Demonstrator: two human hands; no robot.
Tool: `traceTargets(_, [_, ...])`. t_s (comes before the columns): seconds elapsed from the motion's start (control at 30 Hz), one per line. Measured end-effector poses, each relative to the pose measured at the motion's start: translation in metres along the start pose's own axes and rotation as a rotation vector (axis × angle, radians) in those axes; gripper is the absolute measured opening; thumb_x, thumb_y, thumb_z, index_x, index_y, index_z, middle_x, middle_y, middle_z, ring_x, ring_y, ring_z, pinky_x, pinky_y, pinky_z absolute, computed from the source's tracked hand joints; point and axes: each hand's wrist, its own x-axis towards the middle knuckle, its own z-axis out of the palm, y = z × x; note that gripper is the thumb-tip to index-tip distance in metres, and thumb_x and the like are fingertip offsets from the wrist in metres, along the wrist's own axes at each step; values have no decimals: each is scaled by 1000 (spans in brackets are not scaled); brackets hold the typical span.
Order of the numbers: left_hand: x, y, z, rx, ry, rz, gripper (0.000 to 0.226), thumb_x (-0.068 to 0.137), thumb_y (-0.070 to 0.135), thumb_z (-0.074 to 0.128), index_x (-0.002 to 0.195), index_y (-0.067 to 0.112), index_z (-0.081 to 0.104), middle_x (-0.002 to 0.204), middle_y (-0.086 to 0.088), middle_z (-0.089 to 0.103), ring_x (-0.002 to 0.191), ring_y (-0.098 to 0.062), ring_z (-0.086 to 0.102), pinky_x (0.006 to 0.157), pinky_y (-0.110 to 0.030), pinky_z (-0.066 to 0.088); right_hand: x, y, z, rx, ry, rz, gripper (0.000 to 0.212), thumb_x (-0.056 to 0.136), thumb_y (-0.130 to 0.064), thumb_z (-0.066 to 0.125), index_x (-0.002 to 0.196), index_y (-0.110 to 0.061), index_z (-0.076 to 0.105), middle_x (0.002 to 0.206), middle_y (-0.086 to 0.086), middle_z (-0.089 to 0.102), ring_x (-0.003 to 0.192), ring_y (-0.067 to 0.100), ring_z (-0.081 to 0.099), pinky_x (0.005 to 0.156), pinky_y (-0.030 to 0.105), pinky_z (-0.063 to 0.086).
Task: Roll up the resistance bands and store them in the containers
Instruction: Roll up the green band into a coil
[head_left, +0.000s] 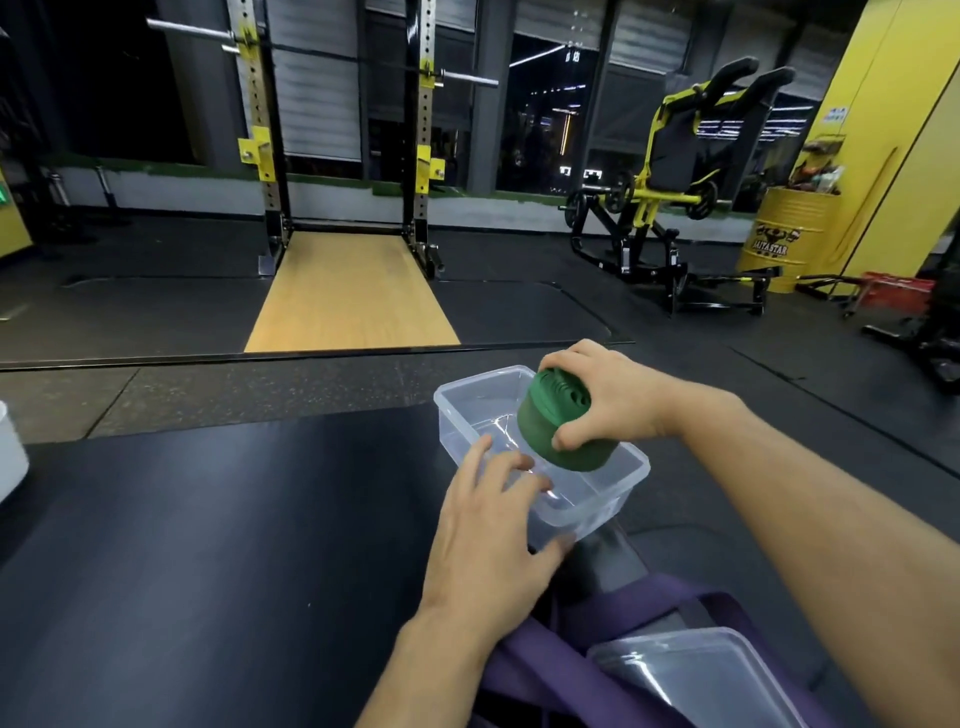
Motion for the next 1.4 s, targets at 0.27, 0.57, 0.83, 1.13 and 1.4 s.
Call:
traceTargets(0.27, [3, 4, -3, 20, -58, -37, 16, 96, 41, 69, 110, 34, 67, 127, 23, 46, 153, -8, 8, 100, -30, 50, 40, -22, 25, -40, -102, 1, 108, 47, -72, 63, 148, -42, 39, 136, -11, 39, 129, 23, 39, 105, 48, 46])
traceTargets(0.57, [3, -2, 4, 68, 32, 60, 14, 89, 41, 73, 95, 31, 67, 111, 18, 51, 141, -17, 31, 108, -35, 43, 65, -25, 60, -215, -75, -15, 89, 79, -71, 63, 155, -35, 34, 143, -3, 43, 132, 27, 43, 102, 46, 46])
traceTargets(0.83, [7, -6, 4, 80, 62, 106, 15, 88, 44, 61, 89, 29, 65, 103, 17, 49, 114, -13, 46, 99, -33, 45, 54, -25, 71, -304, 0, -62, 83, 86, -70, 54, 155, -30, 31, 148, -10, 46, 140, 19, 29, 101, 44, 46])
traceTargets(1.13, [7, -6, 3, 103, 52, 99, 16, 89, 42, 71, 89, 29, 62, 103, 17, 51, 118, -13, 43, 103, -31, 42, 53, -27, 70, -675, 60, -114, 101, 62, -72, -5, 134, -23, 47, 114, 1, 67, 109, 24, 45, 99, 47, 30])
traceTargets(1.4, [6, -9, 2, 85, 43, 110, 19, 89, 40, 73, 89, 26, 60, 103, 14, 50, 115, -13, 44, 101, -31, 42, 51, -28, 64, -699, 42, 41, 91, 79, -88, 16, 132, -24, 53, 140, 10, 52, 129, 30, 39, 111, 53, 26])
